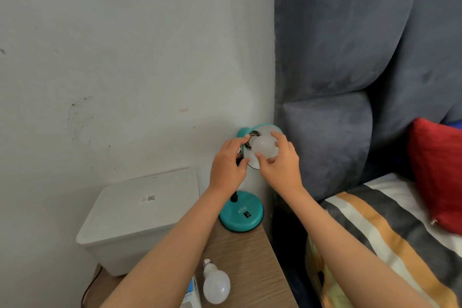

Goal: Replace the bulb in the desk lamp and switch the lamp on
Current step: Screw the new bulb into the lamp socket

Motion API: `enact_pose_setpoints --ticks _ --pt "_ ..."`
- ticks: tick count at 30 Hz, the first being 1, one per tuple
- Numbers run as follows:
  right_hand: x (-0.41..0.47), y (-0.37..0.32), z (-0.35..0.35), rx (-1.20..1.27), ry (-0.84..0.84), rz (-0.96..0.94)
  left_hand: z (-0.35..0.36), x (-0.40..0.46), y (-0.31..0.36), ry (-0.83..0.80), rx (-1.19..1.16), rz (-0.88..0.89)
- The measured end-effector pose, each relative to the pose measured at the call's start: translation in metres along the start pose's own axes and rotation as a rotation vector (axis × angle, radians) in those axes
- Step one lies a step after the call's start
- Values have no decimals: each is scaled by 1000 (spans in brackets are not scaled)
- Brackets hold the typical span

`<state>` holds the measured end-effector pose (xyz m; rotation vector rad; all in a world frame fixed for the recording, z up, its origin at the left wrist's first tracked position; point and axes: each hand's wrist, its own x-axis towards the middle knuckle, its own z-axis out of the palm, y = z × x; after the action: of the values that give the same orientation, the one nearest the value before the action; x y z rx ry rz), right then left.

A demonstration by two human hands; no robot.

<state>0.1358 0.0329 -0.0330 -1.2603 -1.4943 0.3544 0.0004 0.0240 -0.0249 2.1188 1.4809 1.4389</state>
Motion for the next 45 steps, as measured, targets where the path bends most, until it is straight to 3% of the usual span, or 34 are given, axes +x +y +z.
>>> enact_pose_setpoints --ticks 4,9,13,17,21,26,31,36,41,45 --pt "4 1 0 21 60 153 1 -2 1 -4 -1 1" --pt "-1 1 3 11 1 3 0 -2 0 2 4 2" --pt "3 2 1 47 64 140 1 -3 1 -1 -4 -3" --pt "-1 3 4 34 -10 -9 1 -2 -1 7 -2 -9" --pt "2 1 0 37 47 134 1 -2 0 1 -11 -7" --pt "-1 1 3 58 17 10 3 -2 -1 12 3 -2" --pt "3 2 3 46 85 149 3 -3 -1 7 7 6" --pt "2 3 3 19 -10 -13 3 -2 -2 15 8 -1" --pt "5 4 2 30 42 144 5 -3 -2 9 5 7" --pt "1 3 3 15 5 -3 4 -2 -2 16 20 16"
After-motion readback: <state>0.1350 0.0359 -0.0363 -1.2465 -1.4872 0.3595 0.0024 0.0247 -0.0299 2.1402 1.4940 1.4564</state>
